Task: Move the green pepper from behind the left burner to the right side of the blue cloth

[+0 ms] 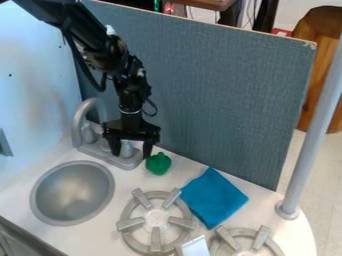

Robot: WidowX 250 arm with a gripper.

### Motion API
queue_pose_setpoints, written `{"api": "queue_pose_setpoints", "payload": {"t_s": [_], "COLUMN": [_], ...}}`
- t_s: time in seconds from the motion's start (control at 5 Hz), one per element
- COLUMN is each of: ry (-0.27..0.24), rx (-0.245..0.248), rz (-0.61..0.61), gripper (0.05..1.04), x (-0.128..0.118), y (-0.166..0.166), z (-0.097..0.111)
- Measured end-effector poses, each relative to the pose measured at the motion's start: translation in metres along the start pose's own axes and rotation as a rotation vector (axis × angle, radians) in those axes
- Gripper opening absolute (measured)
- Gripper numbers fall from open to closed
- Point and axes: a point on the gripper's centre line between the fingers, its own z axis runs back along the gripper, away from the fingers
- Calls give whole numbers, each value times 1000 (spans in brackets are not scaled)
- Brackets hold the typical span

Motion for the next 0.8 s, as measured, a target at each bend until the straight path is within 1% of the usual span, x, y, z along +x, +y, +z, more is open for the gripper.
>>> {"api": "queue_pose_setpoints", "payload": {"t_s": [0.2, 0.4, 0.6, 0.8], "ry": [44, 41, -6, -37], "rx": [9, -40, -43, -49], "rz": [-4, -57, -80, -97], "gripper": [1004, 1004, 1004, 1004], "x": [-10, -8, 0, 5], "y": [2, -5, -4, -5], "z": [-16, -20, -20, -20]}}
